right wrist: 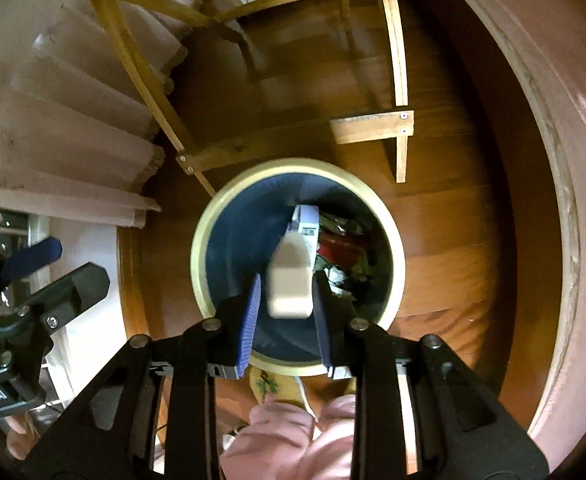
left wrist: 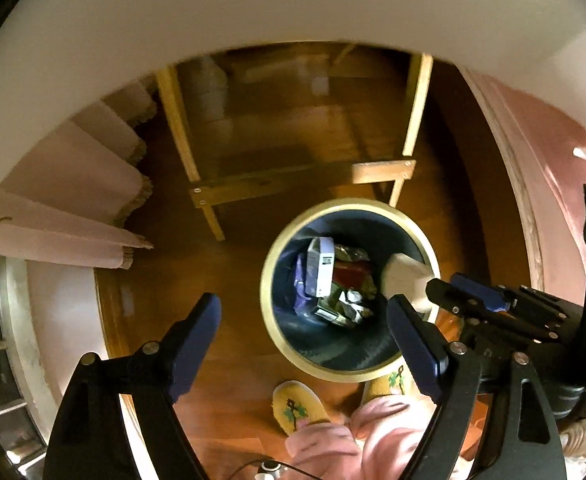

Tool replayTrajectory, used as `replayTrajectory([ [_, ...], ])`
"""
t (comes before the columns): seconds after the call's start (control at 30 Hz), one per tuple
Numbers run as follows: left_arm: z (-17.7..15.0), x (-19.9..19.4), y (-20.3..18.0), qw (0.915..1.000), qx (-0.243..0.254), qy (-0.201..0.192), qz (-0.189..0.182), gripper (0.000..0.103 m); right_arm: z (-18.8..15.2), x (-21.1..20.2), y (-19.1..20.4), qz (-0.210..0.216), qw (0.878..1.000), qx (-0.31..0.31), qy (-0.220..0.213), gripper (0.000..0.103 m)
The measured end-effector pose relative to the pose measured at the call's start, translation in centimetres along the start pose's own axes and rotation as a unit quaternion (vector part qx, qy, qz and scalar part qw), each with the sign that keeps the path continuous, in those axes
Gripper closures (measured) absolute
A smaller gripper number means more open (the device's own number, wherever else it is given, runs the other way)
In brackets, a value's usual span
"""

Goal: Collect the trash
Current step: 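Carry both items over the bin and open both tools to drop them, then raise both tools back toward the table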

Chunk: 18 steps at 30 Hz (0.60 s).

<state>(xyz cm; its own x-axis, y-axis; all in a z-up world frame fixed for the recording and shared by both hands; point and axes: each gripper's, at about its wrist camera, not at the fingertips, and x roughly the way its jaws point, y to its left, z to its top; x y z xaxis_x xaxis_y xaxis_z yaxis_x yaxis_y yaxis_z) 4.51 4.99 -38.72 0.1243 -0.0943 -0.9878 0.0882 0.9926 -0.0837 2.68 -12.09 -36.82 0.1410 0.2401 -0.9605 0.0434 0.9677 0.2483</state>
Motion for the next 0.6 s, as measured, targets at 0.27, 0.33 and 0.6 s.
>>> replayTrajectory([
  [0.27, -0.3, -2.9, 1.6, 0.9998, -0.017, -0.012, 0.001, 0.017, -0.1, -2.6, 0.9, -0.018, 1.0, 0.005, -0.015, 0.05],
  [0.33, -0.3, -4.0, 1.6, 0.9997, -0.018, -0.017, 0.0, 0.017, -0.3, -3.5, 1.2, -0.024, 0.999, 0.007, -0.019, 0.049],
  [0.6, 0.1, -9.8, 1.1, 0.9991, -0.017, -0.039, -0.008, 0.017, -1.1, -9.0, 3.4, -0.029, 0.999, -0.004, -0.043, 0.047],
])
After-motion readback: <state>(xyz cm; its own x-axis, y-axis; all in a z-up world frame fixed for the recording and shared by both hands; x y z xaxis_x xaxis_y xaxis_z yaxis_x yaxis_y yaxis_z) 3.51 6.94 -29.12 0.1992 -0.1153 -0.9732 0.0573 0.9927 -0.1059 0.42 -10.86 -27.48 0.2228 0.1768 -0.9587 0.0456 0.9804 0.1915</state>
